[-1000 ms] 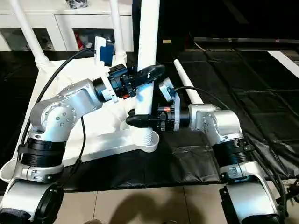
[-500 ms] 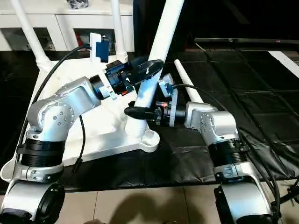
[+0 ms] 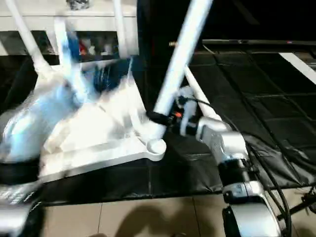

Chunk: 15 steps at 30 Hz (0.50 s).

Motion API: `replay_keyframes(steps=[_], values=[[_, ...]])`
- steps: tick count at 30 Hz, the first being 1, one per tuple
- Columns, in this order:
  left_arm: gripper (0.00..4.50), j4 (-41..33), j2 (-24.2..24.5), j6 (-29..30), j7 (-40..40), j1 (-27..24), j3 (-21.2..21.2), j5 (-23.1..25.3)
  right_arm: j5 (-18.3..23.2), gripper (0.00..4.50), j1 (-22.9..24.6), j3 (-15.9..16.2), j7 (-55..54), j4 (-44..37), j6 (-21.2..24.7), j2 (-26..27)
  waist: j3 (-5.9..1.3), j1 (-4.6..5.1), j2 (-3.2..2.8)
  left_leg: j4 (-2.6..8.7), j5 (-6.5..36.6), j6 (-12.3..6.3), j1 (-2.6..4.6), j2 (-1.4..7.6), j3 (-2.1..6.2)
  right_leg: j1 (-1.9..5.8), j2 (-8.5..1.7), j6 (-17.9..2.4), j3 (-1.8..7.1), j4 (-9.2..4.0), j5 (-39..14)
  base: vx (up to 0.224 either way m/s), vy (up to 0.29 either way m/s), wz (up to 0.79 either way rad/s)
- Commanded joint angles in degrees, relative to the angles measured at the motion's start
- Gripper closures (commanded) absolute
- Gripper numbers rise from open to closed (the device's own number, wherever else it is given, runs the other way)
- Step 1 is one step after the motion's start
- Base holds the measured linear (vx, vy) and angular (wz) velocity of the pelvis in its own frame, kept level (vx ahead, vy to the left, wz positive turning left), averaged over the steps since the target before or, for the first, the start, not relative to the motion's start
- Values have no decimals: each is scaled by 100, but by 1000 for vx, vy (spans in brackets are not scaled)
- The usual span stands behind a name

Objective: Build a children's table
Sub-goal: Pick table leg, then insert table leg to table base

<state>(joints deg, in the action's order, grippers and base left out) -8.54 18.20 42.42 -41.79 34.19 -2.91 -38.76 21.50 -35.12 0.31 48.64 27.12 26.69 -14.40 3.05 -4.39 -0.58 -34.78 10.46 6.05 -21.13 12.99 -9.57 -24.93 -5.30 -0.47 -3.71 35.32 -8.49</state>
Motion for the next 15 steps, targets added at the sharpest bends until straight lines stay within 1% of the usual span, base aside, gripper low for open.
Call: replay_keyframes(steps=[1, 2, 3, 4, 5, 6, 7, 8, 9, 10, 11, 12, 13, 14, 15], values=[[154, -179, 311, 11, -269, -181, 458, 344, -138, 259, 123, -35, -179, -227, -222, 48, -450, 31, -29, 364, 911, -110, 39, -97, -103, 410, -71, -1108, 119, -352, -1190, 0, 0, 0], [154, -133, 497, -90, -356, -331, 693, 549, -215, 259, 222, 13, -254, -319, -335, 59, -455, 16, -41, 362, 938, -83, 56, -90, -101, 401, -81, -1106, 123, -353, -1205, 0, 0, 0], [154, -50, 657, -204, -421, -451, 928, 771, -257, 259, 314, 41, -324, -413, -453, 80, -448, 13, -39, 378, 950, -67, 45, -88, -94, 407, -82, -1055, 123, -358, -1232, 0, 0, 0], [154, 3, 751, -274, -455, -520, 1070, 906, -275, 259, 370, 54, -371, -474, -519, 95, -445, 17, -46, 384, 990, -50, 48, -88, -92, 403, -81, -1008, 128, -360, -1246, 0, 0, 0], [154, 138, 865, -412, -505, -598, 1291, 1145, -278, 259, 442, 55, -403, -571, -584, 118, -444, 21, -51, 384, 1009, -38, 53, -96, -96, 398, -72, -995, 130, -363, -1258, 0, 0, 0], [154, 201, 933, -484, -533, -648, 1414, 1283, -280, 259, 486, 49, -417, -624, -637, 137, -435, 30, -53, 394, 1066, -17, 45, -98, -93, 401, -72, -947, 133, -374, -1328, 0, 0, 0], [154, 303, 1021, -612, -594, -700, 1595, 1480, -284, 259, 529, 50, -448, -696, -630, 148, -446, 35, -60, 392, 1072, 25, 46, -101, -92, 410, -81, -948, 139, -366, -1324, 0, 0, 0], [154, 368, 1094, -707, -654, -746, 1736, 1642, -294, 259, 566, 49, -479, -750, -633, 161, -440, 26, -64, 401, 1096, 22, 55, -97, -83, 398, -82, -940, 135, -391, -1364, 0, 0, 0], [170, 371, 1098, -711, -658, -749, 1744, 1650, -293, 259, 568, 49, -480, -754, -631, 162, -442, 42, -59, 399, 1110, 42, 40, -104, -85, 412, -82, -941, 143, -364, -1331, 0, 0, 0], [180, 522, 1210, -769, -777, -831, 2016, 1858, -266, 259, 652, 61, -513, -911, -541, 179, -443, 51, -84, 401, 1132, 62, 45, -103, -81, 409, -83, -966, 143, -364, -1296, 0, 0, 0], [187, 557, 1229, -761, -798, -847, 2068, 1887, -259, 259, 672, 66, -515, -947, -524, 183, -437, 57, -74, 402, 1139, 57, 41, -109, -83, 409, -80, -965, 144, -378, -1299, 0, 0, 0], [187, 660, 1277, -809, -850, -883, 2203, 1986, -245, 259, 732, 85, -515, -1047, -488, 197, -439, 70, -90, 403, 1170, 67, 35, -114, -78, 417, -82, -976, 145, -366, -1293, 0, 0, 0], [191, 712, 1292, -837, -861, -898, 2252, 2029, -243, 259, 762, 101, -507, -1095, -479, 201, -437, 79, -76, 404, 1163, 58, 30, -117, -79, 421, -78, -959, 145, -377, -1283, 0, 0, 0], [218, 886, 1294, -932, -851, -929, 2337, 2149, -251, 259, 871, 187, -449, -1248, -487, 198, -439, 104, -87, 407, 1156, 61, 18, -116, -73, 430, -79, -958, 145, -366, -1256, 0, 0, 0], [218, 961, 1292, -966, -853, -940, 2365, 2196, -257, 259, 926, 231, -432, -1322, -493, 196, -438, 108, -98, 406, 1164, 57, 21, -119, -72, 424, -75, -949, 142, -378, -1271, 0, 0, 0]])
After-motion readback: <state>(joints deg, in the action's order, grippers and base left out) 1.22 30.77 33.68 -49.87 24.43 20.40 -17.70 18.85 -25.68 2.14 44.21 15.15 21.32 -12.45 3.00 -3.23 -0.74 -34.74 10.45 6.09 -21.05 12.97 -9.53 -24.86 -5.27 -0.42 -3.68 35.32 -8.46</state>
